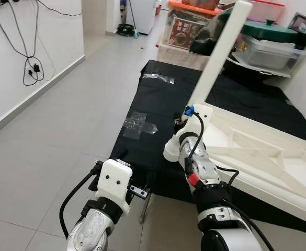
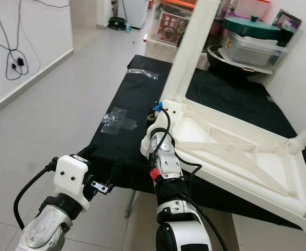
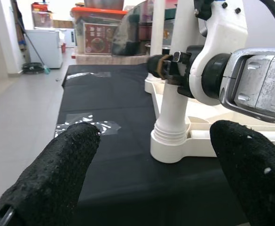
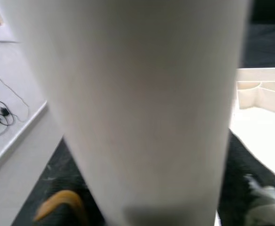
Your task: Building children table
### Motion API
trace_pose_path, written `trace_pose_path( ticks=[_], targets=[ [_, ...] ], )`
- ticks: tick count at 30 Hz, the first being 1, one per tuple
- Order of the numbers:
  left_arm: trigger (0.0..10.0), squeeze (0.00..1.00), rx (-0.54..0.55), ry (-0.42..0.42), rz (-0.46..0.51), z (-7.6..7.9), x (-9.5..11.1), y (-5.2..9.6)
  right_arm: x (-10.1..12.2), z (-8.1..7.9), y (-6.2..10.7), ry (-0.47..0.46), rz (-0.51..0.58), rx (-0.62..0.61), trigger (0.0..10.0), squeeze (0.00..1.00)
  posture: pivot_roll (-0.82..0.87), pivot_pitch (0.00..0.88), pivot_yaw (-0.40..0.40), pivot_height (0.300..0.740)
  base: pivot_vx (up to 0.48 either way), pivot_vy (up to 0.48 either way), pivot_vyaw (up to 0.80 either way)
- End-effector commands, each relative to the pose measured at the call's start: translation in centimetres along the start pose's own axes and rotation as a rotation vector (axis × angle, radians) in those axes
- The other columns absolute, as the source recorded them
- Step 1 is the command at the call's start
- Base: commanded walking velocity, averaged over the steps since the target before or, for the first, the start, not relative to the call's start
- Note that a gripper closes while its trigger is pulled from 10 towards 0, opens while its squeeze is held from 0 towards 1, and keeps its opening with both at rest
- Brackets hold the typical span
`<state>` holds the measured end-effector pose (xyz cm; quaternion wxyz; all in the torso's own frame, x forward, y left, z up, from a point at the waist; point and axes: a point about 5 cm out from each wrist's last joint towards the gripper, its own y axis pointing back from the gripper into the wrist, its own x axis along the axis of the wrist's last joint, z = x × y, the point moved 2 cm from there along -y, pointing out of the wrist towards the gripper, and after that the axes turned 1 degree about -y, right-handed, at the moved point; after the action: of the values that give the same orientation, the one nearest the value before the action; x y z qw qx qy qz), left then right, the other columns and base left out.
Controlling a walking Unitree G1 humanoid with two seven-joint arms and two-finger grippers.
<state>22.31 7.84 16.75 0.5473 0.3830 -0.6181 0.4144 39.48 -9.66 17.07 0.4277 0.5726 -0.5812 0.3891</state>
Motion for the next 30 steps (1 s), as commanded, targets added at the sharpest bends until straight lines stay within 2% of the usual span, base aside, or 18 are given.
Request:
trace_pose_path(
  ticks=[1,2,4,8,10,11,12,14,15,16,17,18,19,23,24,27,28,30],
  targets=[
    [10.0,0.0,-0.006,-0.007,0.0,0.2,-0.1,0.0,-0.3,-3.1,0.8,-0.052,0.027,0.119,10.0,0.0,0.11,0.02,-0.172,0.74,0.0,0.0,0.0],
    [10.0,0.0,-0.006,-0.007,0.0,0.2,-0.1,0.0,-0.3,-3.1,0.8,-0.052,0.027,0.119,10.0,0.0,0.11,0.02,-0.172,0.74,0.0,0.0,0.0],
    [10.0,0.0,-0.008,-0.003,-0.003,0.2,-0.1,-0.1,0.8,-2.7,1.0,0.037,0.094,0.153,10.0,0.0,0.11,0.019,-0.171,0.74,0.0,0.0,0.0],
    [10.0,0.0,-0.01,-0.003,-0.004,0.2,-0.2,-0.1,1.2,-2.1,0.9,0.059,0.118,0.222,10.0,0.0,0.11,0.017,-0.168,0.74,0.0,0.0,0.0],
    [10.0,0.0,-0.011,-0.005,-0.003,0.2,-0.1,-0.1,1.9,-1.9,0.7,0.025,0.126,0.367,10.0,0.0,0.11,0.017,-0.169,0.74,0.0,0.0,0.0],
    [10.0,0.0,-0.011,-0.005,-0.003,0.2,-0.1,-0.1,1.9,-1.9,0.7,0.025,0.126,0.367,10.0,0.0,0.11,0.017,-0.169,0.74,0.0,0.0,0.0],
    [10.0,0.0,-0.011,-0.005,-0.003,0.3,-0.2,-0.1,2.2,-1.9,0.6,0.009,0.127,0.418,10.0,0.0,0.11,0.018,-0.169,0.74,0.0,0.0,0.0],
    [10.0,0.0,-0.007,-0.007,-0.001,0.2,-0.1,-0.2,3.2,-2.0,0.1,0.014,0.096,0.577,10.0,0.0,0.11,0.018,-0.172,0.74,0.0,0.0,0.0],
    [10.0,0.0,-0.007,-0.007,-0.001,0.2,-0.1,-0.2,3.2,-2.0,0.1,0.014,0.096,0.577,10.0,0.0,0.11,0.018,-0.172,0.74,0.0,0.0,0.0],
    [10.0,0.0,-0.006,-0.007,0.0,0.1,-0.1,-0.2,3.7,-2.2,-0.1,0.035,0.079,0.664,10.0,0.0,0.11,0.018,-0.172,0.74,0.0,0.0,0.0],
    [10.0,0.0,-0.006,-0.007,0.0,0.1,-0.1,-0.2,3.7,-2.2,-0.1,0.035,0.079,0.664,10.0,0.0,0.11,0.018,-0.172,0.74,0.0,0.0,0.0],
    [10.0,0.0,-0.006,-0.007,0.0,0.1,-0.1,-0.3,3.9,-2.4,-0.2,0.058,0.033,0.759,10.0,0.0,0.11,0.02,-0.173,0.74,0.0,0.0,0.0],
    [10.0,0.0,-0.006,-0.007,0.0,0.1,-0.1,-0.3,3.9,-2.4,-0.2,0.058,0.033,0.759,10.0,0.0,0.11,0.02,-0.173,0.74,0.0,0.0,0.0],
    [10.0,0.0,-0.008,-0.006,0.002,0.2,0.0,-0.2,2.4,-3.6,1.5,0.148,-0.203,1.158,10.0,0.0,0.11,0.024,-0.18,0.74,0.0,0.0,0.0],
    [10.0,0.0,-0.008,-0.006,0.002,0.2,0.0,-0.2,2.4,-3.6,1.5,0.148,-0.203,1.158,10.0,0.0,0.11,0.024,-0.18,0.74,0.0,0.0,0.0],
    [10.0,0.0,-0.004,-0.009,0.001,0.2,0.0,-0.2,1.1,-4.3,2.2,0.262,-0.285,1.281,10.0,0.0,0.12,0.029,-0.184,0.74,0.0,0.0,0.0],
    [10.0,0.0,-0.004,-0.009,0.001,0.2,0.0,-0.2,1.1,-4.3,2.2,0.262,-0.285,1.281,10.0,0.0,0.12,0.029,-0.184,0.74,0.0,0.0,0.0],
    [10.0,0.0,0.0,-0.011,0.002,0.1,0.0,-0.1,0.6,-4.8,2.1,0.323,-0.29,1.3,10.0,0.0,0.12,0.029,-0.184,0.74,0.0,0.0,0.0]
  ],
)
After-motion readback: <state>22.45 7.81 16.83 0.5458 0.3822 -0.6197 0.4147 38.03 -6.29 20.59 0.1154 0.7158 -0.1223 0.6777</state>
